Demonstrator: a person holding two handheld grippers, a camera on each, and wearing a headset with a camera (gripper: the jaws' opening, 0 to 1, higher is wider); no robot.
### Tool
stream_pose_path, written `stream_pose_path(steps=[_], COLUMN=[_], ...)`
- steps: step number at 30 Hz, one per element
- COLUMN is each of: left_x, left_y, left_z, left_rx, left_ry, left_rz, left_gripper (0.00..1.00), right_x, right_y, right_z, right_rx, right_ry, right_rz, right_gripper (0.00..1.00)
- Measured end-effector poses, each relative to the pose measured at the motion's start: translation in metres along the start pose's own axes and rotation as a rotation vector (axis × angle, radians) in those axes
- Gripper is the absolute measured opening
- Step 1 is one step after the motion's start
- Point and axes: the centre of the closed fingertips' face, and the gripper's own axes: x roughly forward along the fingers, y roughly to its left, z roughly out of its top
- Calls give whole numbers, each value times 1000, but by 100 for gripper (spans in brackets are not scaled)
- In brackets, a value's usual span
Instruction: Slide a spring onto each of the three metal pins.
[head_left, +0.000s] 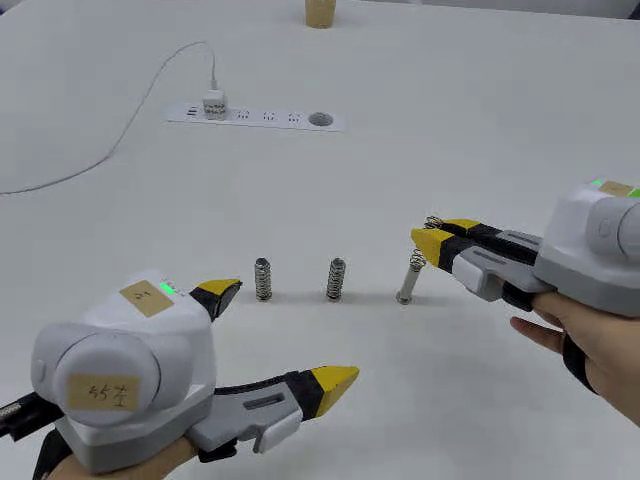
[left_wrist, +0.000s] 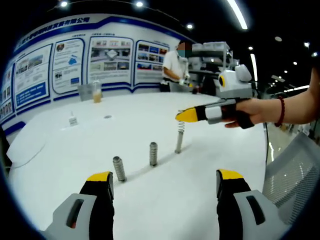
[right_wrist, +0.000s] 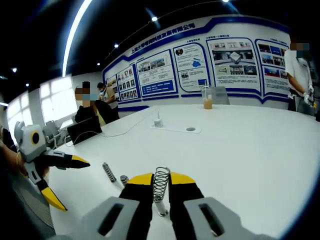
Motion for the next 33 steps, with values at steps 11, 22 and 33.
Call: stream_pose_path(steps=[11, 22, 33], left_x=[0, -1, -1], left_y=[4, 5, 7], left_z=[-1, -1, -1], left_rx=[-55, -49, -45], left_ry=[-3, 2, 5], left_rz=[13, 21, 28], left_gripper=[91, 88, 87], right_x=[1, -1, 4], right_y=[2, 4, 5], right_z=[-7, -10, -25], right_rx=[-61, -152, -199], right_ry=[11, 32, 87], right_rz=[-22, -49, -59], right_gripper=[12, 12, 12])
